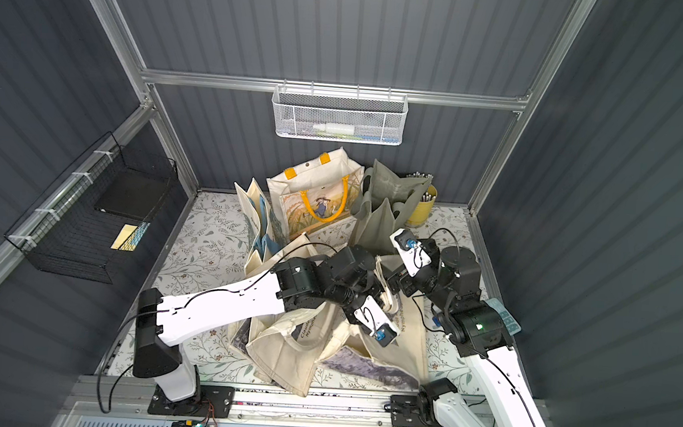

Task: Put away the canvas bag
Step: Press the canvas bag.

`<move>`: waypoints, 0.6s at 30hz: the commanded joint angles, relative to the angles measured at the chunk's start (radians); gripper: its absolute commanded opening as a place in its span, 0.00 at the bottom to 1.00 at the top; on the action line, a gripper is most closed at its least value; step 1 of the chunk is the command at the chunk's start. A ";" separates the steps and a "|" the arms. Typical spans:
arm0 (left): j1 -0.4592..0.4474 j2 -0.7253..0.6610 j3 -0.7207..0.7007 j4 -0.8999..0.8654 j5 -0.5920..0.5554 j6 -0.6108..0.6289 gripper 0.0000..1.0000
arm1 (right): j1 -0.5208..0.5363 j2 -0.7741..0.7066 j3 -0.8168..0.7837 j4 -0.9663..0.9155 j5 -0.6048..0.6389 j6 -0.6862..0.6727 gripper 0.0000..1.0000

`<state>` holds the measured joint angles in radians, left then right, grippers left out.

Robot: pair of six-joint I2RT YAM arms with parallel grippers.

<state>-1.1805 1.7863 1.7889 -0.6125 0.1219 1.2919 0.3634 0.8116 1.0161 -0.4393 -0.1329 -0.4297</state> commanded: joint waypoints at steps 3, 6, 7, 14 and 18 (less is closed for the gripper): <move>0.002 0.108 0.261 0.130 -0.133 -0.199 0.00 | -0.022 -0.039 0.052 0.127 0.260 0.140 0.98; 0.007 0.131 0.298 0.150 -0.192 -0.219 0.00 | -0.068 -0.068 0.072 0.117 0.312 0.157 0.98; 0.010 0.134 0.304 0.156 -0.207 -0.225 0.00 | -0.082 -0.077 0.079 0.109 0.341 0.172 0.98; 0.096 0.115 0.319 0.195 -0.279 -0.306 0.00 | -0.130 -0.127 0.090 -0.029 0.273 0.178 0.98; 0.138 0.087 0.280 0.273 -0.324 -0.386 0.00 | -0.131 -0.156 0.089 -0.017 0.306 0.205 0.98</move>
<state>-1.1000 1.9324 2.0514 -0.5232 -0.0692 1.0115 0.2268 0.6773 1.0996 -0.4068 0.1841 -0.2550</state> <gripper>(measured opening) 0.054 0.984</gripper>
